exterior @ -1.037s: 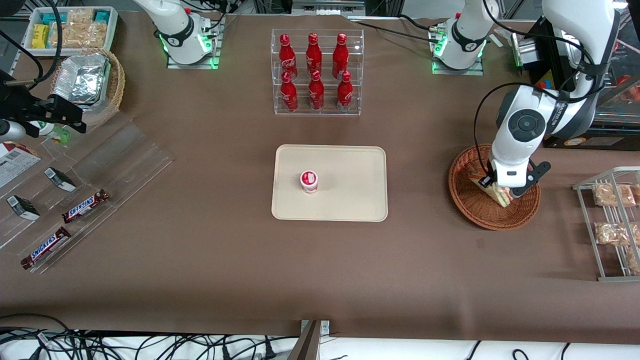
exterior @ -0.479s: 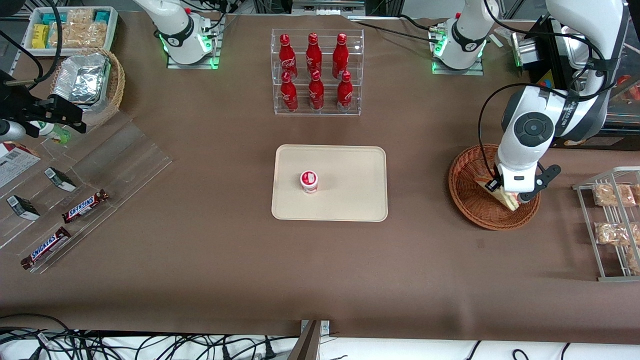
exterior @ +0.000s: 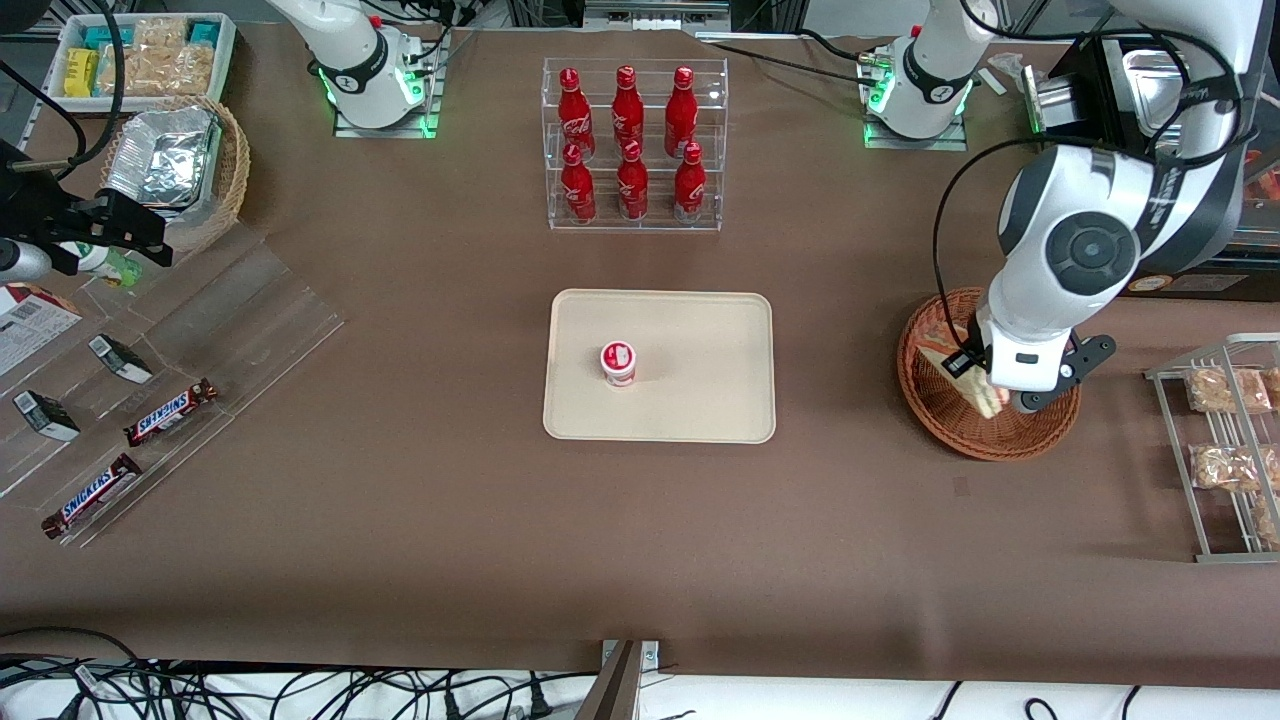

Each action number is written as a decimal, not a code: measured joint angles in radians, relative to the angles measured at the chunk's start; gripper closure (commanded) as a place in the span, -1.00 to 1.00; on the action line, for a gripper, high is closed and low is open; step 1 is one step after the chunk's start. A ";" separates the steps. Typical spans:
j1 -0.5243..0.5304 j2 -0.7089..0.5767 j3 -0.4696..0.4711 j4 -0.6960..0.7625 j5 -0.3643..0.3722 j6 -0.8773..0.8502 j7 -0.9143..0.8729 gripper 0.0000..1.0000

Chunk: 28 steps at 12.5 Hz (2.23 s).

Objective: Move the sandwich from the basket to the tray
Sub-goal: 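Lift the sandwich and carry it over the cream tray, then lower the sandwich onto the tray beside the red-and-white cup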

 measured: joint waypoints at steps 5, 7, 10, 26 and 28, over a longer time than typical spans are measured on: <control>-0.002 0.000 -0.142 0.085 -0.129 -0.035 0.203 0.33; -0.007 0.011 -0.227 0.085 -0.129 -0.030 0.213 0.33; -0.041 0.031 -0.294 0.084 -0.128 -0.007 0.218 0.33; -0.231 0.266 -0.277 -0.041 0.210 0.401 -0.051 0.33; -0.231 0.275 -0.273 -0.047 0.223 0.437 -0.062 0.33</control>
